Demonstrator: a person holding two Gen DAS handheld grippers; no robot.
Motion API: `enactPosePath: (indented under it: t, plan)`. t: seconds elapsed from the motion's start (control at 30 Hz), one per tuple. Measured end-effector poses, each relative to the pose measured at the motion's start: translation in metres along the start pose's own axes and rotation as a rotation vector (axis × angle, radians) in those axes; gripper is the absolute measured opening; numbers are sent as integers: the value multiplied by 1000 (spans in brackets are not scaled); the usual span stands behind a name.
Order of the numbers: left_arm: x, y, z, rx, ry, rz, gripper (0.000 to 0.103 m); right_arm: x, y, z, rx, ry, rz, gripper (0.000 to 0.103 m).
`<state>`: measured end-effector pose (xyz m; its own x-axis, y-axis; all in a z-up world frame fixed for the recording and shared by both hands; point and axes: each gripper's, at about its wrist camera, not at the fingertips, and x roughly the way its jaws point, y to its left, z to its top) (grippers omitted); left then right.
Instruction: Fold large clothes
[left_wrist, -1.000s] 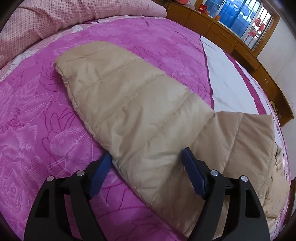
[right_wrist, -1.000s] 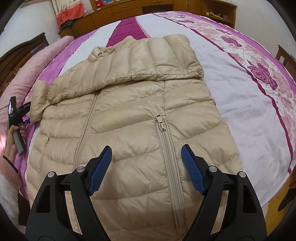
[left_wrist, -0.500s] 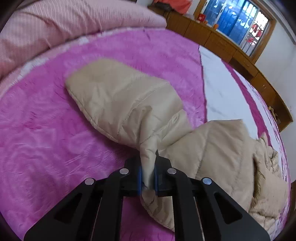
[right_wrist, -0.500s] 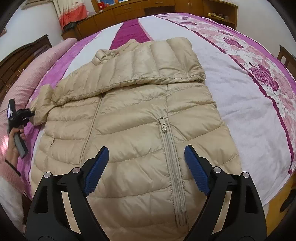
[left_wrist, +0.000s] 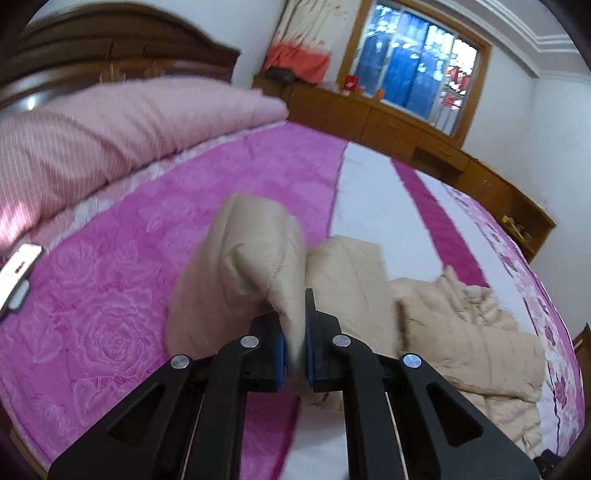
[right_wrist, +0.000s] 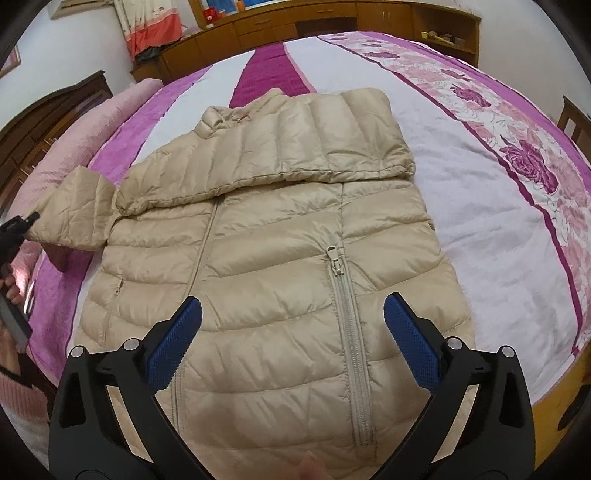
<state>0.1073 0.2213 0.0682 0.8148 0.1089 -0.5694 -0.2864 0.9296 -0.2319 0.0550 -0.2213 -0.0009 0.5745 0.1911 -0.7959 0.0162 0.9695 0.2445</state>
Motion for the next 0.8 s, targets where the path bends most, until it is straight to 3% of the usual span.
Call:
enactPosePath:
  t: [0.4,0.8]
  plan:
    - [-32,-71,-10,28,-32,-130,9,-15,-15,-1,49,-32,9,98]
    - [-21,-143,-31,95,30,-237,9,-24,-38,-1,107,-58,19,98]
